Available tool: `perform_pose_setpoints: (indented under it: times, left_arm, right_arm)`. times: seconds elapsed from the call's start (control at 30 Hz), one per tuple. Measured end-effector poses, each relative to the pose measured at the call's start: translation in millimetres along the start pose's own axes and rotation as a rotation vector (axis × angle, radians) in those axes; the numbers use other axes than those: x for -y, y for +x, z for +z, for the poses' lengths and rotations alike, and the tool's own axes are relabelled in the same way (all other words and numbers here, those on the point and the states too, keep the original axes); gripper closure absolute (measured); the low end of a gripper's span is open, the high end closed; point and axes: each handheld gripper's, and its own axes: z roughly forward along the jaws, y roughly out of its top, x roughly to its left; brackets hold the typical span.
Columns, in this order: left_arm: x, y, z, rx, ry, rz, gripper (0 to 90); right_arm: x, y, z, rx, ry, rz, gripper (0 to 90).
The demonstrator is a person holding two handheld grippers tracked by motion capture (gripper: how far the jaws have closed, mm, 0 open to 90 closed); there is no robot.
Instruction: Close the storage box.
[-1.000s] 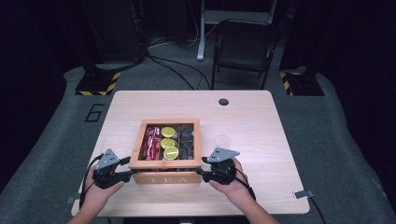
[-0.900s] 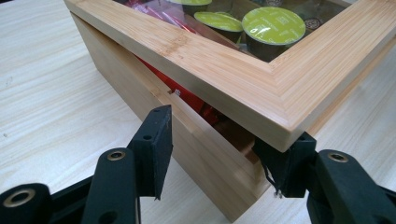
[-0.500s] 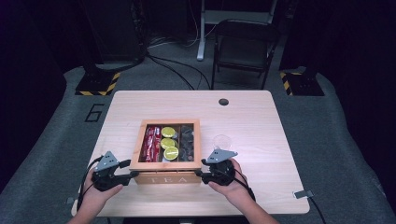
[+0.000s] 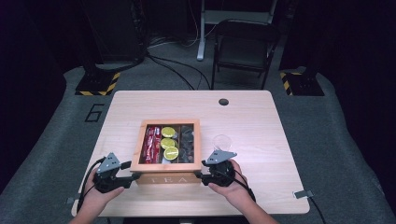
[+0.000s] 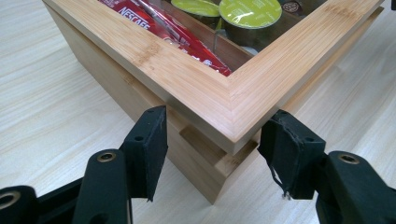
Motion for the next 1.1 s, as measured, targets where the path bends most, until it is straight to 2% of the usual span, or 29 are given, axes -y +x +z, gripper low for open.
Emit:
perform_pose_setpoints:
  times: [0.2, 0.27, 0.3, 0.33, 0.37, 0.43, 0.53, 0.7, 0.83, 1.1]
  left_arm:
    - [-2.1, -1.9, -1.3, 0.007, 0.014, -0.010, 41.7]
    - [-1.7, -2.8, -0.2, 0.000, 0.043, 0.000, 41.5]
    - [-0.9, -4.2, 1.2, -0.009, 0.062, 0.005, 41.5]
    - [2.1, -8.7, 5.3, -0.043, 0.085, 0.035, 39.7]
    - [2.1, -8.7, 5.3, -0.043, 0.085, 0.035, 38.5]
    - [4.3, -11.2, 6.6, -0.050, 0.065, 0.037, 36.6]
    - [4.7, -7.5, 6.2, -0.022, 0.058, 0.001, 34.2]
    - [3.0, -6.8, 2.1, -0.012, 0.053, 0.009, 34.1]
    - [-1.8, -4.7, -3.9, -0.018, 0.025, 0.004, 34.1]
    - [-16.7, 7.1, -17.8, -0.016, -0.061, -0.064, 34.2]
  right_arm:
    - [-0.1, -0.2, -0.8, -0.009, 0.003, 0.014, 47.4]
    - [-0.2, -0.5, -1.3, -0.012, -0.010, 0.015, 45.6]
    - [-0.5, -0.6, -2.6, -0.019, -0.021, 0.024, 45.6]
    - [-2.3, -1.2, -5.5, -0.019, -0.037, 0.046, 45.6]
    - [-2.3, -1.2, -5.5, -0.019, -0.037, 0.046, 45.6]
    - [-3.3, -3.1, -6.8, -0.021, -0.041, 0.040, 45.4]
    - [-2.7, -4.3, -7.2, -0.018, -0.036, 0.049, 43.6]
    - [-1.2, -4.7, -8.2, -0.017, -0.033, 0.057, 42.7]
    - [-0.6, -6.5, -10.2, -0.006, -0.043, 0.073, 42.3]
    - [-3.4, -10.6, -17.4, 0.005, -0.064, 0.067, 42.2]
